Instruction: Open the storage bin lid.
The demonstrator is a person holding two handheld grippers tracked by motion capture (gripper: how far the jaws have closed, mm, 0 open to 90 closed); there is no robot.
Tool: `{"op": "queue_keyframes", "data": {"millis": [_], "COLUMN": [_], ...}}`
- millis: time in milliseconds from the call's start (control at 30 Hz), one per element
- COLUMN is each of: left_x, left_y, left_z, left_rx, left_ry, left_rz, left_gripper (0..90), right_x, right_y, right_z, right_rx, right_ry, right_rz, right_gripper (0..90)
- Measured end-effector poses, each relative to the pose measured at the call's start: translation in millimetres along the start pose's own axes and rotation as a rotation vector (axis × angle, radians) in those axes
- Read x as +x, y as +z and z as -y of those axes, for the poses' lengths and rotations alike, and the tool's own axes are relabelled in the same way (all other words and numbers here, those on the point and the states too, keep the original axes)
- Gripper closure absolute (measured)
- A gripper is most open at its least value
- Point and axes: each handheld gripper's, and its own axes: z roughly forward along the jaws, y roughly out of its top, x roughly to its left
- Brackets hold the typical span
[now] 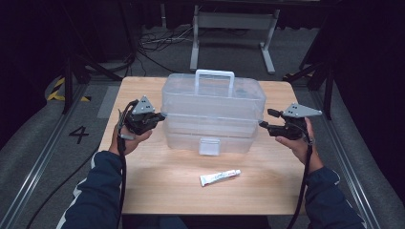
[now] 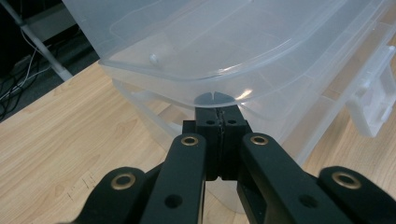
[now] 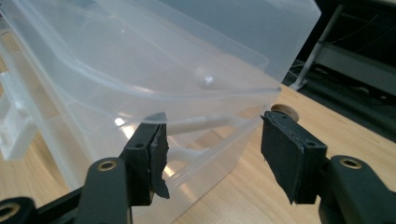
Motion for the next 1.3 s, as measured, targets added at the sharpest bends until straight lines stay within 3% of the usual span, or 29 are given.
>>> {"op": "queue_keyframes", "data": {"millis": [267,567,867,1033,1200,1300], "left_x": [-0.1,-6.6,-7.1,-10.0,-20.0,-23.6], "left_y": [-1.6,-6.9,-10.2,-13.8,-10.4,-8.5], "left_z": [-1.4,-2.3,8.4,11.1,13.5,13.9], "left_rx": [-0.012,-0.029,-0.016,-0.015,0.013,0.025], "left_ry": [0.0,0.012,-0.002,-0.008,0.039,0.046], "left_rz": [0.013,0.029,0.037,0.063,0.104,0.127], "left_gripper": [88.4,85.4,78.8,71.4,64.2,63.2], "right_x": [1.2,7.0,10.9,11.1,12.1,12.2], "right_y": [1.9,1.4,0.2,0.7,2.3,2.6], "right_z": [-1.0,-5.6,-15.8,-19.0,-23.4,-24.3], "right_rx": [-0.016,-0.059,-0.112,-0.124,-0.138,-0.141], "right_ry": [-0.006,-0.049,-0.066,-0.066,-0.074,-0.077], "right_rz": [0.025,0.058,0.092,0.099,0.122,0.132], "right_gripper": [45.7,50.8,58.6,62.9,63.9,64.6]}}
